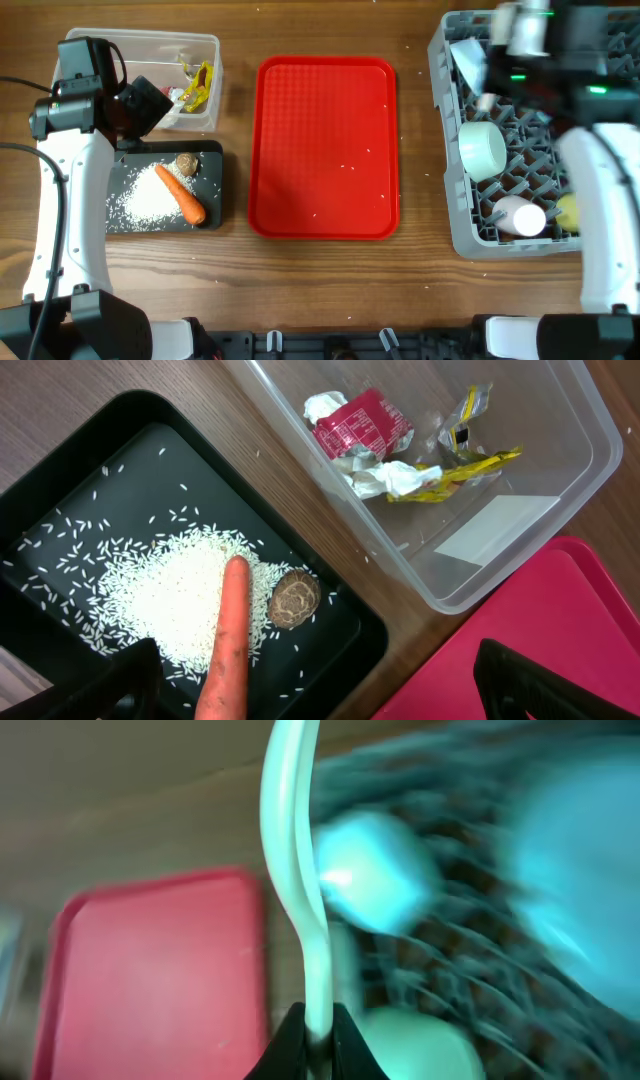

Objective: Sort waste into correct bins and load items into the dishwasher rack

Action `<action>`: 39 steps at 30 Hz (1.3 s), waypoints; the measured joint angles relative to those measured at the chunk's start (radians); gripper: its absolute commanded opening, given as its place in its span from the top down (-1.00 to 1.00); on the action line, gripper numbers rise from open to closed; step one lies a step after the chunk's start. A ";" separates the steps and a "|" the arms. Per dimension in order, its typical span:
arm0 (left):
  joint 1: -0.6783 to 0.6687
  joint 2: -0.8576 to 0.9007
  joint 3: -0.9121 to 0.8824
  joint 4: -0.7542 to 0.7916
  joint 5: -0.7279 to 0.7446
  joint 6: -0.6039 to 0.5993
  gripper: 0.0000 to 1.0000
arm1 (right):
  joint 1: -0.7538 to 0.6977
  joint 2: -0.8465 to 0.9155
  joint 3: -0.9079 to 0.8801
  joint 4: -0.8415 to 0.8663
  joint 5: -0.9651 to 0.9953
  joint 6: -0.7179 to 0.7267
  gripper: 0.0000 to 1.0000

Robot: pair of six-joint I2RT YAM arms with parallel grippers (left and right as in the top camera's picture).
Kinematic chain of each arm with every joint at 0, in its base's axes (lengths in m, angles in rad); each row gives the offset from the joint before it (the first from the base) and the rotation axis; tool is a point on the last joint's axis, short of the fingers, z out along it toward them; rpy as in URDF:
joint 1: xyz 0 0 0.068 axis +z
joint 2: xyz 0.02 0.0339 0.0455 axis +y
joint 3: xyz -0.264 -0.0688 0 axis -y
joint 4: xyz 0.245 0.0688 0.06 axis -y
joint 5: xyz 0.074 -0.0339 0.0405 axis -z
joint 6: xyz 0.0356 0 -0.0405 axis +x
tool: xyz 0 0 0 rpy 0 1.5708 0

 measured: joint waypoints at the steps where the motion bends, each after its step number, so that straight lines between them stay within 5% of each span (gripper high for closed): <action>1: 0.000 0.000 0.000 0.000 0.000 0.000 -1.00 | -0.088 -0.001 0.000 -0.018 0.006 0.064 0.91; 8: 0.000 0.000 0.000 0.000 0.000 0.000 -1.00 | -0.462 -0.001 -0.028 -0.141 0.022 0.481 0.92; 19: 0.000 0.000 0.000 0.000 0.000 0.000 -1.00 | -0.510 -0.001 -0.238 -0.159 0.081 0.942 0.85; 22: 0.000 0.000 0.000 0.000 0.000 0.000 -1.00 | -0.510 -0.001 -0.242 -0.152 0.082 0.969 -0.67; 23: 0.000 0.000 0.000 0.000 0.000 0.000 -1.00 | -0.510 -0.001 -0.242 -0.153 0.082 0.973 -0.95; 28: 0.000 0.000 0.000 0.000 0.000 0.000 -1.00 | -0.510 -0.001 -0.242 -0.107 0.083 0.885 -1.00; 34: 0.000 0.000 0.000 0.000 0.000 0.000 -1.00 | -0.510 -0.001 -0.242 0.029 -0.006 0.569 -0.99; 39: 0.000 0.000 0.000 0.000 0.000 0.000 -1.00 | -0.510 -0.001 -0.242 0.001 -0.027 0.504 -1.00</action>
